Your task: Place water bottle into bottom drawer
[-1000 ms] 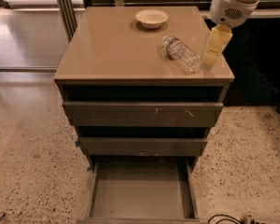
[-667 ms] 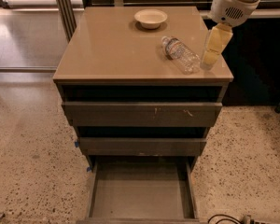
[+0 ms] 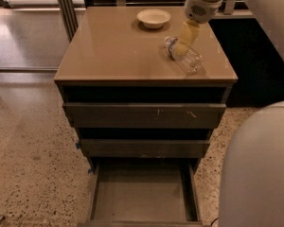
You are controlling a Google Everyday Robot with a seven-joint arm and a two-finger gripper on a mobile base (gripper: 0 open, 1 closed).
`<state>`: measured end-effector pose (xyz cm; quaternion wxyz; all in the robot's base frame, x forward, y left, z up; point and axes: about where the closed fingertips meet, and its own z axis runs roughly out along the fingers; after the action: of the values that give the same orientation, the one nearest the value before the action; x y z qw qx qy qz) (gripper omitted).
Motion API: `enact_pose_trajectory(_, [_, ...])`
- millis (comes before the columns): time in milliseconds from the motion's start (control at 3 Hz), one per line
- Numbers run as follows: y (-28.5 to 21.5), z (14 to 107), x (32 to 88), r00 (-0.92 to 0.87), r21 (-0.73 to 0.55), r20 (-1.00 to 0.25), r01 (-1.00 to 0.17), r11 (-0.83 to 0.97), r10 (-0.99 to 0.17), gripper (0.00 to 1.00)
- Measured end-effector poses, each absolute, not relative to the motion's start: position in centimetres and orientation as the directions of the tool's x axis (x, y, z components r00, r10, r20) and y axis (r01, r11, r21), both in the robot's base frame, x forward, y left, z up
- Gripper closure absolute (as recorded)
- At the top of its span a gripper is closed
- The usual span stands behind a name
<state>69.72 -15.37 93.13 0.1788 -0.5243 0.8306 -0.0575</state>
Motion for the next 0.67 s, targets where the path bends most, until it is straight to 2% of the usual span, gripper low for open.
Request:
enact_pose_trajectory(333, [-14.97, 94.33, 71.10, -0.430, -0.292, -0.284, -0.813, 0.504, -0.857, 0.00])
enact_pose_trajectory(667, [-14.96, 94.11, 71.06, -0.425, -0.291, -0.280, -0.817, 0.498, -0.861, 0.00])
